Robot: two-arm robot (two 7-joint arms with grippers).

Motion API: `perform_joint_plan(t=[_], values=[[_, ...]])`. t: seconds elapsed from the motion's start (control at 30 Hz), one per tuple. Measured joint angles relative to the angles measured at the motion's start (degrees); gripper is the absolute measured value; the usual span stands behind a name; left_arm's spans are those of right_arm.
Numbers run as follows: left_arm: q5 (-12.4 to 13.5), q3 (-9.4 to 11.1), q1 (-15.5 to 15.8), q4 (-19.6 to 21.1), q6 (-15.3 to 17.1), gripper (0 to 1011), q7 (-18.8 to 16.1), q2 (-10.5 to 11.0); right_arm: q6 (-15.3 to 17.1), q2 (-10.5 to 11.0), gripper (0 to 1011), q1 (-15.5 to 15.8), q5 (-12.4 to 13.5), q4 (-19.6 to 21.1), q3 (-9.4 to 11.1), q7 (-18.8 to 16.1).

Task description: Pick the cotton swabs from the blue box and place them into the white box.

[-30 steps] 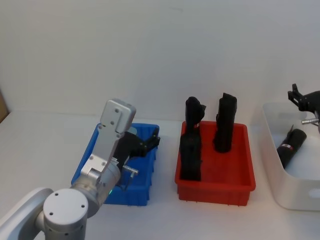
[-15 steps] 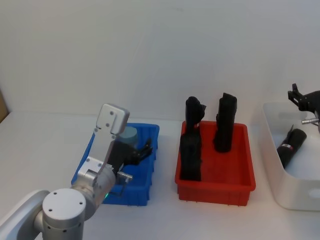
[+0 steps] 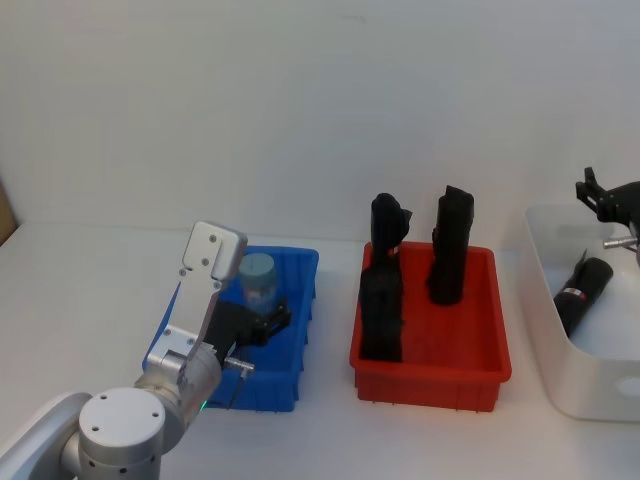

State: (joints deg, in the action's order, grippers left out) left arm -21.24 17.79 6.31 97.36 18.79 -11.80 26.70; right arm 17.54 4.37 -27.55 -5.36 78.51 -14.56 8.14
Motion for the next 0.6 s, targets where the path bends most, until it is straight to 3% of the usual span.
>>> perform_joint_plan(t=[0.6], values=[[-1.51,-1.22,-1.64,-1.27,-0.65,1004,-2.71,-0.28,0.00,0.00,1001,0.00,0.00,0.00,0.00,0.00]])
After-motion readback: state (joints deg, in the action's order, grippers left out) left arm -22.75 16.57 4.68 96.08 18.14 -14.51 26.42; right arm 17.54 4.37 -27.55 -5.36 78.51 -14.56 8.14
